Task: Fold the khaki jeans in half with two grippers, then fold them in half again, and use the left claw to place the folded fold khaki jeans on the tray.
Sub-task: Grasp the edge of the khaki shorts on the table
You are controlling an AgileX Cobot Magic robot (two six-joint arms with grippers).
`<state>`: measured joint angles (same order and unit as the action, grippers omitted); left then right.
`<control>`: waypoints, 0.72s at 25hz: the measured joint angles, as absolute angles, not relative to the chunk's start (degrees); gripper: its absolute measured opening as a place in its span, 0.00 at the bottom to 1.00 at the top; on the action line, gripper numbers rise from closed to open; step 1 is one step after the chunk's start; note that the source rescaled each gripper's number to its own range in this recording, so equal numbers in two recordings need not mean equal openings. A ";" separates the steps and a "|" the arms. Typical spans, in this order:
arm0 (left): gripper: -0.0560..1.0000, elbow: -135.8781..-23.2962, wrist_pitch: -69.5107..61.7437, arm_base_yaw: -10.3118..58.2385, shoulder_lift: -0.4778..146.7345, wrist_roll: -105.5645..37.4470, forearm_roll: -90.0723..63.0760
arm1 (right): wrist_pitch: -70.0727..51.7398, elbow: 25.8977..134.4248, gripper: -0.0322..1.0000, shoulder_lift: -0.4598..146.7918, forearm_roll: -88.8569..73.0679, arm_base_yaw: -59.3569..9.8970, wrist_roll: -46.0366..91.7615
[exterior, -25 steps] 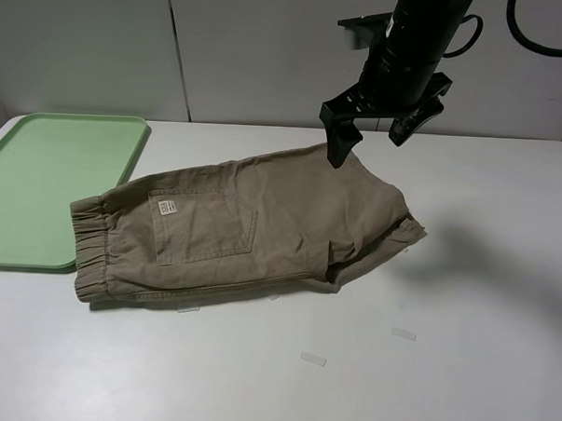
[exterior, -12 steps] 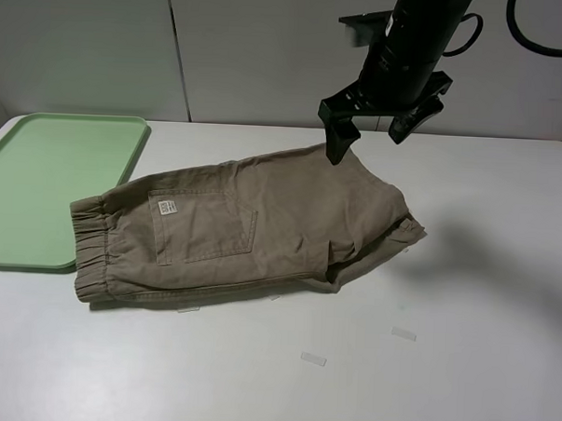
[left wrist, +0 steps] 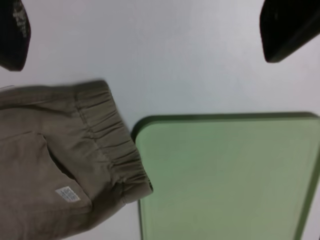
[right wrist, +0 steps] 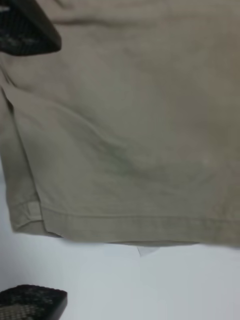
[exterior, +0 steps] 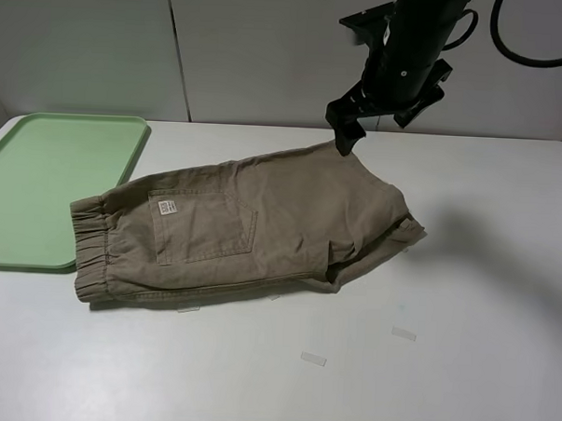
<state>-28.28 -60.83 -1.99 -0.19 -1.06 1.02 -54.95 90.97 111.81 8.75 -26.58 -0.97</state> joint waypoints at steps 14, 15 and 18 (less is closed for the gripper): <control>0.90 -28.28 -60.87 -2.13 -0.41 -1.08 1.02 | -50.59 90.97 1.00 121.66 6.76 -16.32 -0.65; 0.90 -28.28 -60.87 -2.13 -0.41 -1.08 1.02 | -50.35 90.97 1.00 122.43 6.09 -16.15 0.00; 0.90 -28.28 -60.87 -2.13 -0.41 -1.08 1.02 | -48.99 90.97 1.00 124.67 4.39 -16.09 1.40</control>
<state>-28.28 -60.87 -2.13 -0.41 -1.08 1.02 -48.99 90.97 124.67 4.39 -16.09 1.40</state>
